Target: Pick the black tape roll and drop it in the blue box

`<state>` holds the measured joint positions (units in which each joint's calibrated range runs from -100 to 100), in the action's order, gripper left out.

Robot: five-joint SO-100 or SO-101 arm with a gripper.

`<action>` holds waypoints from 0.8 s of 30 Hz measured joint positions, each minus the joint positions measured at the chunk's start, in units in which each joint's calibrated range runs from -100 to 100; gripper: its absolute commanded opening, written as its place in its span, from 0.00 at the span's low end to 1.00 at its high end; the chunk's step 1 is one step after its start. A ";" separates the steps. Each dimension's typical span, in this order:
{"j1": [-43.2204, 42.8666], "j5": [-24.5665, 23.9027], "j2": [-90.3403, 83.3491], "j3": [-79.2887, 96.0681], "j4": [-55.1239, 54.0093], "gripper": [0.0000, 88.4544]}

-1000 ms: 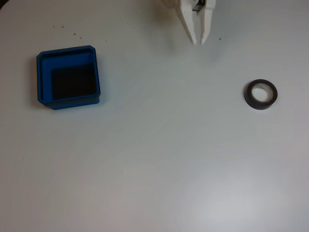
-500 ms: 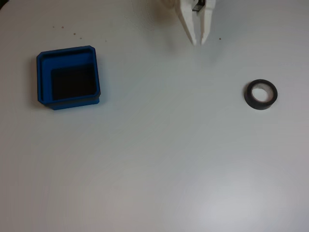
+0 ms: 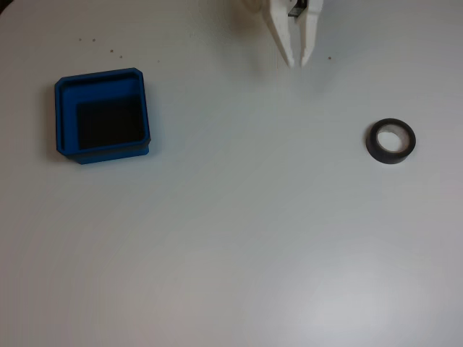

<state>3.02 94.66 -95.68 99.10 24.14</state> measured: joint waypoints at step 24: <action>-21.57 0.00 0.00 0.00 0.00 0.01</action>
<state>-18.56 94.66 -95.68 99.10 24.14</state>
